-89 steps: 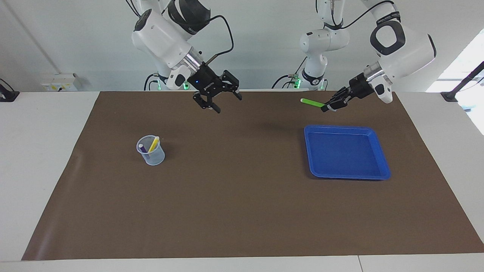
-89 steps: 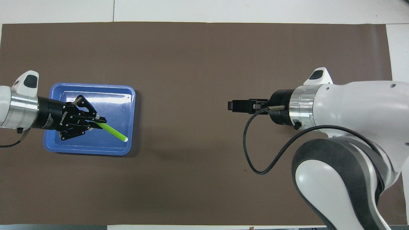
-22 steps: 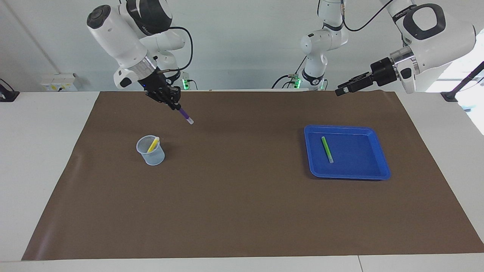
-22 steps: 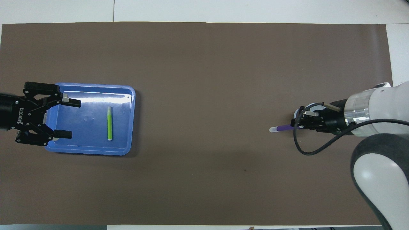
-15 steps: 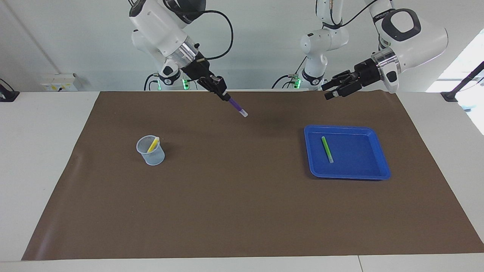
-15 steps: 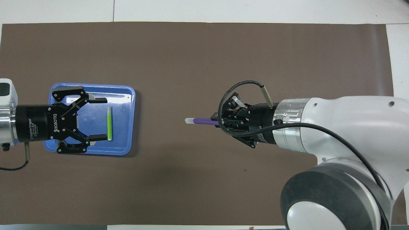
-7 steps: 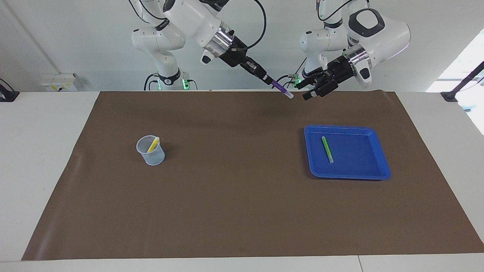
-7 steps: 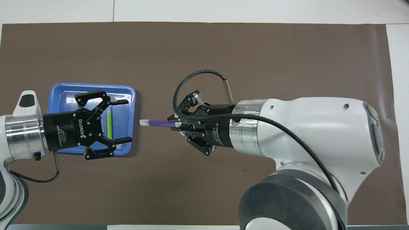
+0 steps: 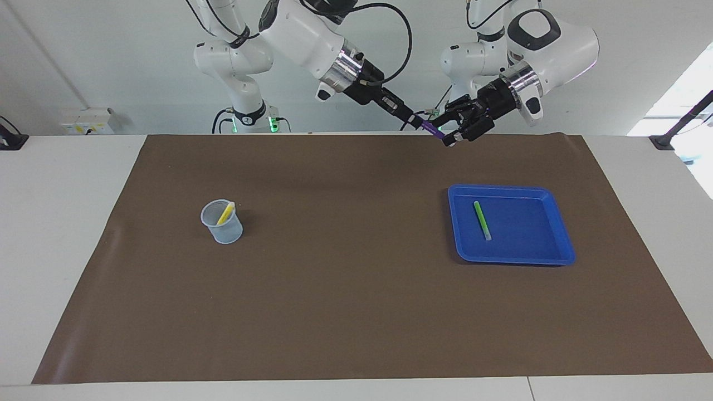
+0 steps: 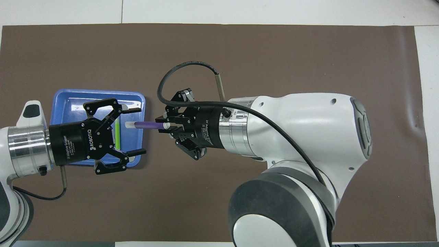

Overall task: Right arm passes pens to left for tray arrangement
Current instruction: 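Grasp the purple pen with the left gripper and open the right gripper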

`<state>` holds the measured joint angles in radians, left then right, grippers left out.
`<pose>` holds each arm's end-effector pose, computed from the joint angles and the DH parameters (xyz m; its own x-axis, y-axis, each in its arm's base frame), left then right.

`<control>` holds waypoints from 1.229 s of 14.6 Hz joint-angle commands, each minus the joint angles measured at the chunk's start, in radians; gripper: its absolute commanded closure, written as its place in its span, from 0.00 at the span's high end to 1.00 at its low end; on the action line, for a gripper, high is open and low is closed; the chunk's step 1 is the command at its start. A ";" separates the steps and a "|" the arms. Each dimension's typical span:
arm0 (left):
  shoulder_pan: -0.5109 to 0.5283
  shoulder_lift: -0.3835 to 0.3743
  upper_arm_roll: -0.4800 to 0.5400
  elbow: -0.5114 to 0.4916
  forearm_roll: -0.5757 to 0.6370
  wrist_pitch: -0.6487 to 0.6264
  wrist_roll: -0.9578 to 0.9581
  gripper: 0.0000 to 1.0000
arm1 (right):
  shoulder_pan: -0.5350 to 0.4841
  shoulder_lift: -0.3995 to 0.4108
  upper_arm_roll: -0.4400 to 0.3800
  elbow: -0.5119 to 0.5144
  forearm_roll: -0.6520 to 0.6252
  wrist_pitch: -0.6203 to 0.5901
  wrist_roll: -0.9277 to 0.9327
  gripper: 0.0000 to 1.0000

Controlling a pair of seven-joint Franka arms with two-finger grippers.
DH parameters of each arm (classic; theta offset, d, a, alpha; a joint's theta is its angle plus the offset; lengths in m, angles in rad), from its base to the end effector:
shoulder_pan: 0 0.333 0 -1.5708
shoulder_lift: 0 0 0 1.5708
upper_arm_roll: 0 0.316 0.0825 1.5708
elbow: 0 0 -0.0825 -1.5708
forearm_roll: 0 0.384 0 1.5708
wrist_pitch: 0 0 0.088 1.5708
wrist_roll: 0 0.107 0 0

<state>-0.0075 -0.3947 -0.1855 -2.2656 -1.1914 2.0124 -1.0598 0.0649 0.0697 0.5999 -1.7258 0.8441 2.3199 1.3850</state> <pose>0.4405 -0.1518 0.5565 0.2998 0.5300 -0.7932 0.9408 -0.0264 0.3380 0.4903 0.3875 0.6028 0.4397 -0.5705 -0.6937 -0.8935 -0.1990 -0.4026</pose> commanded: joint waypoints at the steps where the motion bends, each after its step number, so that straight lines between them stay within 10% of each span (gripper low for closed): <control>1: -0.009 -0.035 -0.006 -0.038 -0.016 0.057 -0.037 0.77 | 0.001 0.013 0.014 0.020 0.001 0.010 0.023 0.00; 12: 0.001 -0.041 0.001 -0.034 -0.014 0.025 -0.040 0.64 | 0.003 0.012 0.014 0.015 -0.017 0.012 0.022 0.00; 16: 0.024 -0.041 0.004 -0.031 -0.013 -0.001 -0.035 0.00 | 0.003 0.012 0.015 0.015 -0.017 0.012 0.020 0.00; 18: 0.024 -0.043 0.005 -0.031 -0.007 -0.003 -0.032 0.00 | 0.003 0.012 0.015 0.014 -0.034 0.012 0.019 0.00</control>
<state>0.0031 -0.4058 -0.1828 -2.2717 -1.1937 2.0316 -1.0986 0.0732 0.0723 0.6058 -1.7227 0.8384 2.3262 1.3862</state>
